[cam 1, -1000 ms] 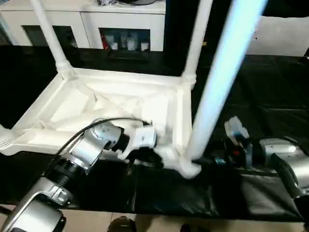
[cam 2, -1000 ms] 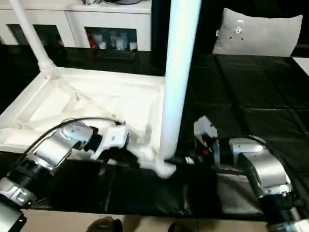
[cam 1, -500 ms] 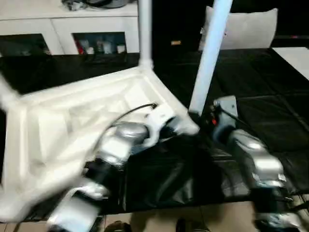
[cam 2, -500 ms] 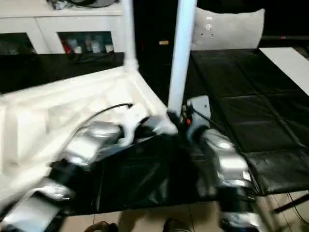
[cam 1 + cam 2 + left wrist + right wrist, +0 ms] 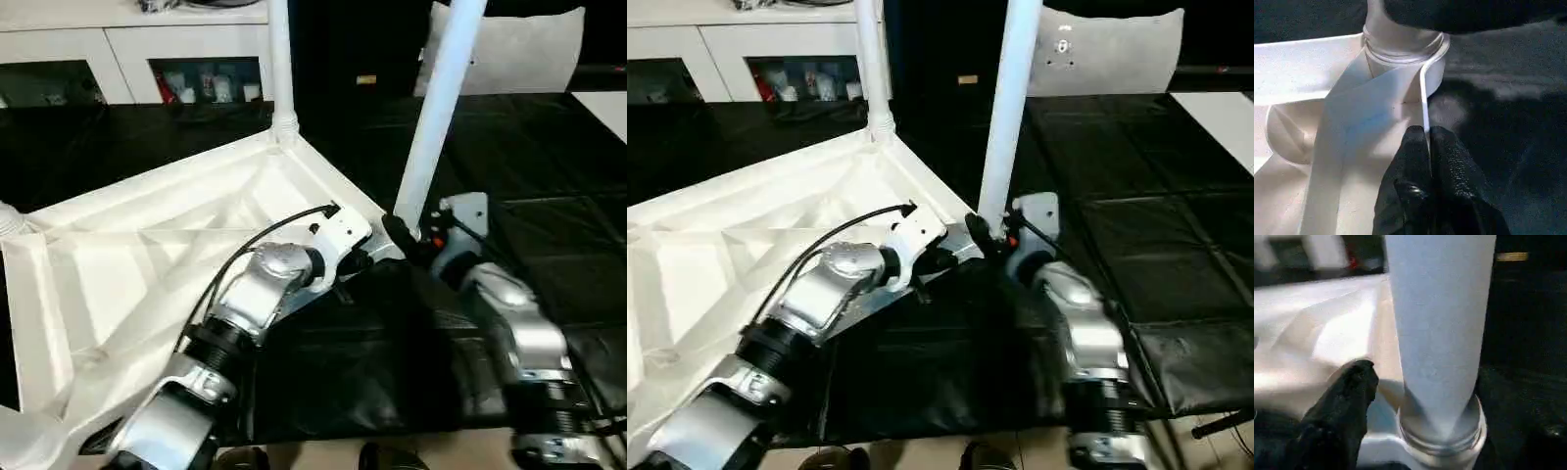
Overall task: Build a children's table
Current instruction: Rotate leg to tighten
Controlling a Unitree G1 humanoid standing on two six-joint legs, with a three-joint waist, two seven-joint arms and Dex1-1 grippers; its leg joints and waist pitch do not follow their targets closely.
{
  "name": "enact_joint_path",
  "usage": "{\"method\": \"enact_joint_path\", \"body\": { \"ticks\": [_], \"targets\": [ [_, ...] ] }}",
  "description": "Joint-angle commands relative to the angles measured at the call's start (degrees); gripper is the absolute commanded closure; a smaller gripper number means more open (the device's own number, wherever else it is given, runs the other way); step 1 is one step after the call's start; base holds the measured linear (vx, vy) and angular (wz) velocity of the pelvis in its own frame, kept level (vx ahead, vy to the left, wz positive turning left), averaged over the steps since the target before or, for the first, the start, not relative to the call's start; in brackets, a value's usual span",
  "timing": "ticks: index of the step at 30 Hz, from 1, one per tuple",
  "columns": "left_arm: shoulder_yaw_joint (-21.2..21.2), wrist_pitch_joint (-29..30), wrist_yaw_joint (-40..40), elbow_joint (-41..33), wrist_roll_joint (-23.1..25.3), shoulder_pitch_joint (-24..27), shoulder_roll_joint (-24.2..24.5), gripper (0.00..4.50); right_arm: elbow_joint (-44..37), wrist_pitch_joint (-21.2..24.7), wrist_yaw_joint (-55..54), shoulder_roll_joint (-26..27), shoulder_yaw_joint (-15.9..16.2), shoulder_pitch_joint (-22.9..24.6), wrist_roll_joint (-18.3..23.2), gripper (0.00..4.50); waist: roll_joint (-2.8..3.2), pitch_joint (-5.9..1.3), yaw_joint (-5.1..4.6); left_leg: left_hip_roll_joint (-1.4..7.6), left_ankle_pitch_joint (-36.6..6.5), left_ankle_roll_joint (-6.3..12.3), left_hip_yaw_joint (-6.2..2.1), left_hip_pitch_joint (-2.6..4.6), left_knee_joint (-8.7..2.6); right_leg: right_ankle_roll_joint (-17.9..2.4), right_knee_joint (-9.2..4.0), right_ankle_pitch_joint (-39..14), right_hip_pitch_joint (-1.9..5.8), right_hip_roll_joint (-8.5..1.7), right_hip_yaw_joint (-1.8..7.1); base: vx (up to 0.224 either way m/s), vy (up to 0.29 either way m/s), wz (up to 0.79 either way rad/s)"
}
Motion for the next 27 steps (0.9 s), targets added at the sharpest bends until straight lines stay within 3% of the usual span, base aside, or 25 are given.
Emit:
{"method": "enact_joint_path", "body": {
  "ticks": [1, 5, 7, 9, 12, 15, 16, 17, 18, 19, 27],
  "targets": [
    [-1.9, -4.3, -6.3, -3.3, -0.8, 0.0, 2.4, 4.50, -1.0, -1.7, 7.1, -3.4, 0.8, 0.5, 1.0, 0.71, -0.56, -5.10, 0.57, 1.81, -10.4, 5.88, -0.98, 0.74, -3.41, -12.6, -3.52, -13.7, 4.09, -2.89, 1.94, 0.000, 0.000, 0.00],
    [-3.6, -9.3, -14.6, -3.1, -1.0, 1.0, 7.2, 4.50, -1.9, -3.1, 20.1, -11.2, 1.9, 1.4, 3.0, 0.36, -0.49, -4.92, 0.95, 2.00, -12.5, 5.16, -0.94, 1.15, -3.49, -11.9, -3.93, -17.2, 3.75, -2.86, 1.96, 0.000, 0.000, 0.00],
    [-3.9, -10.2, -16.0, -3.1, -1.1, 1.1, 8.0, 4.50, -2.1, -3.2, 22.0, -12.3, 2.0, 1.6, 3.4, 0.36, -0.36, -4.72, 1.23, 2.25, -13.5, 4.90, -0.93, 1.38, -3.66, -11.8, -4.01, -18.1, 3.51, -2.83, 2.04, 0.000, 0.000, 0.00],
    [-5.2, -14.9, -22.6, -3.6, -2.3, 1.6, 11.0, 4.50, -3.0, -5.2, 28.9, -16.3, 3.5, 2.1, 4.0, 0.36, -0.45, -4.67, 1.59, 2.42, -14.7, 4.13, -1.04, 1.46, -3.85, -11.4, -3.99, -19.6, 3.48, -2.99, 2.05, 0.000, 0.000, 0.00],
    [-7.2, -18.2, -29.4, -4.4, -2.9, 2.0, 14.2, 4.50, -4.2, -4.5, 37.7, -19.6, 5.5, 2.4, 6.4, 0.36, -0.70, -4.68, 2.07, 2.57, -15.3, 4.02, -1.03, 1.64, -3.94, -11.9, -3.74, -18.9, 3.48, -2.91, 2.09, 0.000, 0.000, 0.00],
    [-8.0, -19.9, -32.7, -4.7, -3.4, 2.1, 15.7, 4.50, -4.0, -4.4, 41.0, -20.6, 6.7, 2.0, 7.0, 0.51, -0.52, -4.41, 2.40, 2.85, -17.3, 3.36, -0.90, 1.90, -4.09, -12.5, -3.79, -20.7, 3.20, -3.20, 2.26, 0.000, 0.000, 0.00],
    [-8.4, -20.7, -34.7, -5.1, -3.7, 2.1, 16.4, 4.50, -3.8, -4.0, 42.6, -20.8, 7.4, 1.6, 7.3, 0.51, -0.86, -4.40, 2.33, 2.82, -17.4, 3.17, -0.84, 1.86, -4.10, -12.4, -3.83, -21.2, 3.19, -3.18, 2.30, 0.000, 0.000, 0.00],
    [-8.6, -21.2, -36.1, -5.3, -3.9, 2.2, 16.9, 4.50, -3.6, -3.7, 43.7, -21.0, 7.9, 1.4, 7.5, 0.51, -0.76, -4.43, 2.53, 2.81, -17.2, 2.88, -0.93, 1.85, -4.11, -12.2, -3.87, -22.0, 3.27, -3.35, 2.33, 0.000, 0.000, 0.00],
    [-8.8, -21.3, -36.7, -5.5, -4.0, 2.2, 17.1, 4.50, -3.6, -3.3, 44.3, -21.1, 8.2, 1.2, 7.7, 0.85, -0.72, -4.40, 2.57, 2.81, -17.3, 2.76, -0.94, 1.88, -4.12, -12.1, -3.91, -22.5, 3.22, -3.35, 2.31, 0.000, 0.000, 0.00],
    [-9.1, -21.8, -38.7, -5.9, -4.3, 2.1, 17.8, 4.50, -3.5, -2.2, 46.3, -21.3, 9.1, 0.9, 8.3, 0.89, -0.97, -4.37, 2.58, 2.84, -17.2, 2.62, -0.96, 1.80, -4.17, -11.8, -3.93, -23.2, 3.28, -3.40, 2.33, 0.000, 0.000, 0.00],
    [-9.6, -24.4, -42.2, -5.2, -5.1, 1.3, 18.5, 4.50, -3.9, 0.6, 53.0, -22.3, 12.7, 0.7, 9.6, 1.54, -1.01, -4.30, 2.62, 2.80, -16.8, 2.39, -1.06, 1.57, -4.18, -11.2, -3.88, -24.3, 3.33, -3.43, 2.34, 0.000, 0.000, 0.00]
  ]
}}
